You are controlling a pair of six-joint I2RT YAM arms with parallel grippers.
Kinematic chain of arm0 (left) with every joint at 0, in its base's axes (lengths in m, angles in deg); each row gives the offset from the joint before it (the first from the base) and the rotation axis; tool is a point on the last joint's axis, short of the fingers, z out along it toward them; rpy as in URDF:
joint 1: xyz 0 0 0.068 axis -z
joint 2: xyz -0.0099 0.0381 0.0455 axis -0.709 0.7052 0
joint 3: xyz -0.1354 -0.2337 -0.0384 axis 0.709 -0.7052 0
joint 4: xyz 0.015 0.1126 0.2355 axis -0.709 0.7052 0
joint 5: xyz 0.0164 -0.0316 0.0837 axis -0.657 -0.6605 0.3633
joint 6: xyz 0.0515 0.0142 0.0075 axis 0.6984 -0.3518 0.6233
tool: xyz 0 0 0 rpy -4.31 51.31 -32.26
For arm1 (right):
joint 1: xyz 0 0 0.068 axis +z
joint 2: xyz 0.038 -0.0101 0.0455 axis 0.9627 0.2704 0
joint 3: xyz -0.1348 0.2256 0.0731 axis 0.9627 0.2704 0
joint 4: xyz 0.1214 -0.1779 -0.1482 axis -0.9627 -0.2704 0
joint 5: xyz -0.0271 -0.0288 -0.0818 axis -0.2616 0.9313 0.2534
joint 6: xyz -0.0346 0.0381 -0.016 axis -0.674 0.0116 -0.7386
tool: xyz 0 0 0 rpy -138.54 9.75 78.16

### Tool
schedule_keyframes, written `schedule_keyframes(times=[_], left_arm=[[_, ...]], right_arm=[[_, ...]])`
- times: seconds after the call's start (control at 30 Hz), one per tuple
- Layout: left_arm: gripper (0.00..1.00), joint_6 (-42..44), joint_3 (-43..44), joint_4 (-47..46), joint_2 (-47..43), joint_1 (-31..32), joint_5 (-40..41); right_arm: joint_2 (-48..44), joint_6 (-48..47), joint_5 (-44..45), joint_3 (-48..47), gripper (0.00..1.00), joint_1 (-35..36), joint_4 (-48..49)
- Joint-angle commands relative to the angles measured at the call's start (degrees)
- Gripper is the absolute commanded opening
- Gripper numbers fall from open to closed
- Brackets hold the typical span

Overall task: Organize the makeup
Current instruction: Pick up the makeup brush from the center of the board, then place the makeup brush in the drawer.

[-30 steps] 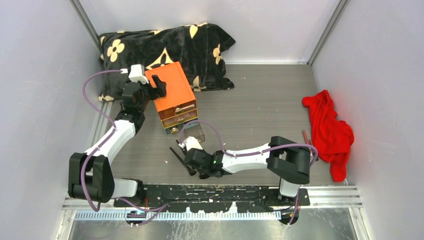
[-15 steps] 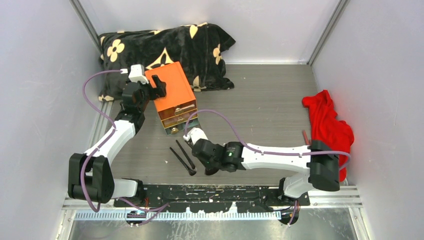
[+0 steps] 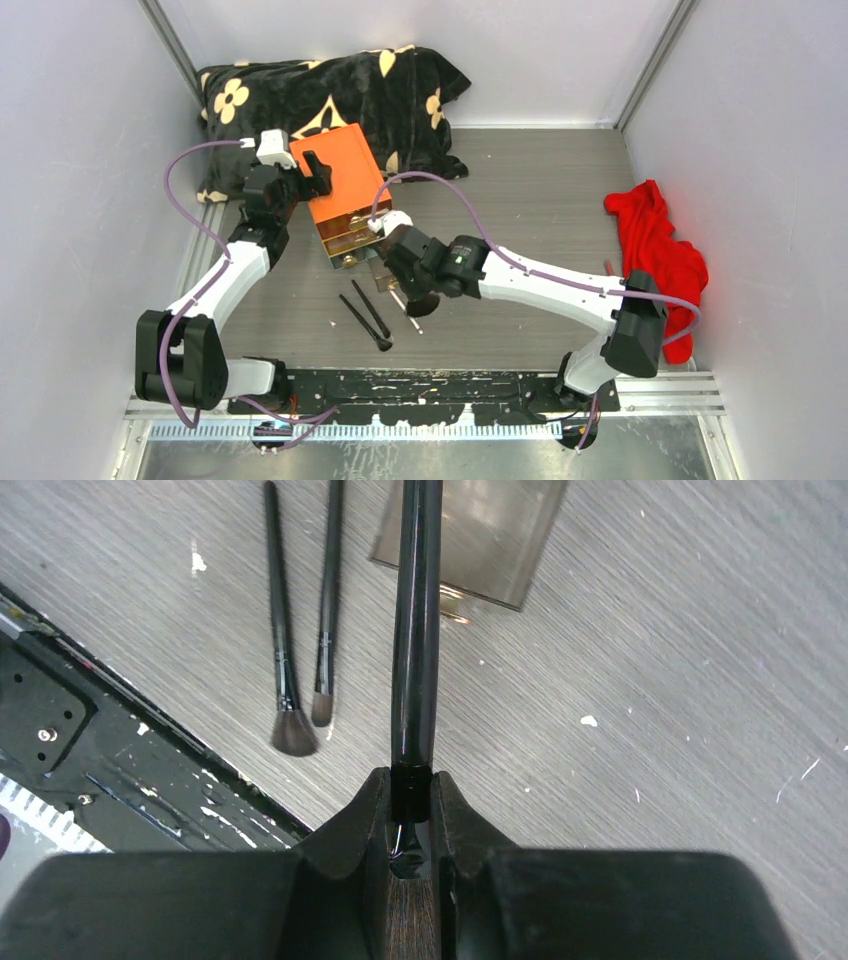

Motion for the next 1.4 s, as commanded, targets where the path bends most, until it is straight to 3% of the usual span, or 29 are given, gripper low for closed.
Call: schedule_keyframes(times=[0.0, 0.2, 0.5, 0.8, 1.37], left_arm=[[0.86, 3.57, -2.46, 13.76, 1.12, 0.14, 0.33], [0.86, 3.62, -2.37, 14.13, 0.47, 0.14, 0.50], [0.86, 3.62, -2.61, 14.14, 0.10, 0.14, 0.31], [0.86, 3.31, -2.70, 14.02, -0.08, 0.14, 0.03], [0.86, 3.03, -2.35, 14.22, -1.44, 0.14, -0.43]], right_arm=[[-1.61, 1.82, -9.59, -2.63, 0.02, -5.93, -2.98], [-0.27, 4.72, -25.78, -3.07, 0.01, -11.99, -0.80], [2.67, 7.47, -35.27, -2.06, 0.01, -14.49, -0.59], [4.48, 9.80, -34.95, -0.40, 0.01, -17.98, -0.83], [21.30, 3.79, -34.31, -22.07, 0.01, -22.97, -13.64]])
